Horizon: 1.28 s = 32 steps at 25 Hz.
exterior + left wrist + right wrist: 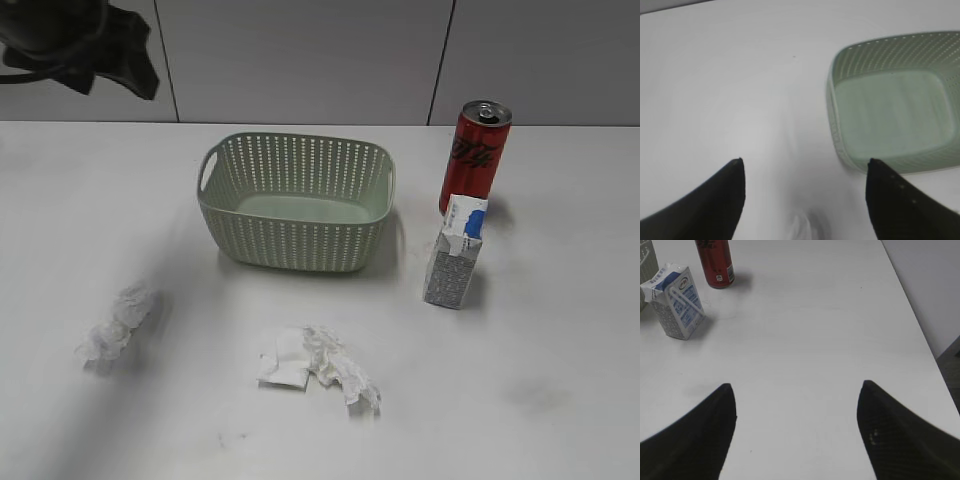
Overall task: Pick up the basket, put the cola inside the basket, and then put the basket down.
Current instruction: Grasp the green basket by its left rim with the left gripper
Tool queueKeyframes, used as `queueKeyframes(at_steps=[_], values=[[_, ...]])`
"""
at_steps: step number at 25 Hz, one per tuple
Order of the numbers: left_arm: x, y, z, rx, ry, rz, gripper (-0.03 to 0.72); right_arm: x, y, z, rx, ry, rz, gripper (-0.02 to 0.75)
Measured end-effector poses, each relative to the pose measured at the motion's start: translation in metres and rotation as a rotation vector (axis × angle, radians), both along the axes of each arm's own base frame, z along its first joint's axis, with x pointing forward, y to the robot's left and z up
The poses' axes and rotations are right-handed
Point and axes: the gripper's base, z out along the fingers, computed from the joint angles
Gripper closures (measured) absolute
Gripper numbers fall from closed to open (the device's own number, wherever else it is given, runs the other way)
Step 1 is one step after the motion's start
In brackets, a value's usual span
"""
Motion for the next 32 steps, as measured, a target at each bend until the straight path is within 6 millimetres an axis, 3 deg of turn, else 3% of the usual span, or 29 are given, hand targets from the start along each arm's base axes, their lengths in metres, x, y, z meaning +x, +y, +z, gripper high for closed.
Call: queueKeyframes(at_steps=[5,9,25,32], values=[[0.035,-0.038,-0.03,0.051,0.098,-0.046,0.136,0.0,0.0,0.0,0.0,0.0,0.0,0.146],[0.058,-0.054,-0.054,0.125,0.152,-0.047,0.136,0.0,0.0,0.0,0.0,0.0,0.0,0.146],[0.089,-0.067,-0.142,0.185,0.29,-0.034,0.136,0.0,0.0,0.0,0.0,0.0,0.0,0.146],[0.091,-0.068,-0.151,0.185,0.289,-0.032,0.156,0.0,0.0,0.0,0.0,0.0,0.0,0.146]])
